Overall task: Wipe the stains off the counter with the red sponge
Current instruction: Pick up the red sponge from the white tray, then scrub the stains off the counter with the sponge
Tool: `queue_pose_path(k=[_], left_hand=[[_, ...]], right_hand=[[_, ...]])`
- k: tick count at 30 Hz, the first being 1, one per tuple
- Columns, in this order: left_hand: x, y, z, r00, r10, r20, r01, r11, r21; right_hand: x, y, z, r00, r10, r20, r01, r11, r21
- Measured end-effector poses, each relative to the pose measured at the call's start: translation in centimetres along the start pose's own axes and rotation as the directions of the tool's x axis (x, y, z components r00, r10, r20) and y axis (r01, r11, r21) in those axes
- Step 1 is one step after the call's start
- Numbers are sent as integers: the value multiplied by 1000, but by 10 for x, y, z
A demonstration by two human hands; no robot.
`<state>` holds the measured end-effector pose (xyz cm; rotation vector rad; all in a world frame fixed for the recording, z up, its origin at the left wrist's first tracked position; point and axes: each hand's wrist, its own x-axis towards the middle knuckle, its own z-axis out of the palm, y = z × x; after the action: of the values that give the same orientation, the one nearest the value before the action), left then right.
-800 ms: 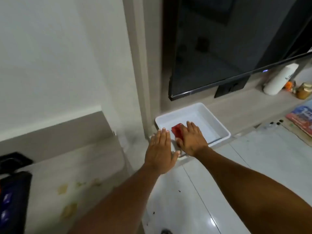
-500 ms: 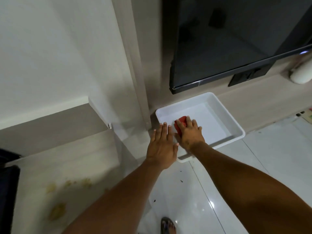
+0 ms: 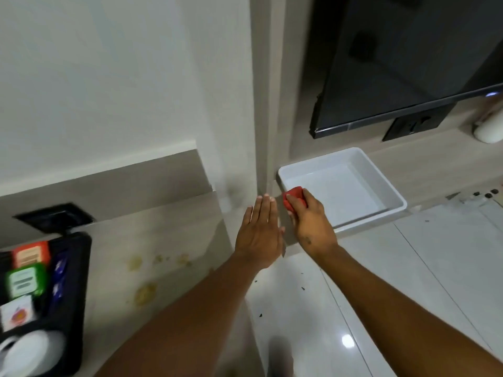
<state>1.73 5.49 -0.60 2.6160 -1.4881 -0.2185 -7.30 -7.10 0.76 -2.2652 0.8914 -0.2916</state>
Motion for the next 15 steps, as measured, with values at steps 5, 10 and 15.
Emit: queue_pose_path(k=[5,10,15], left_hand=[[-116,-44,-13,996,-32,-85,30,999,-25],[-262,-108,4,982,-164,-97,159,985,-60],[-379,-177,39,967,-253,14,253,967,-3]], right_hand=[[-121,-60,57,999,-47,-1,47,997,-67],[-250,-98,126,999,52,-1,-52,994,95],[-328,-110,180,994,101,48,-93,985,-146]])
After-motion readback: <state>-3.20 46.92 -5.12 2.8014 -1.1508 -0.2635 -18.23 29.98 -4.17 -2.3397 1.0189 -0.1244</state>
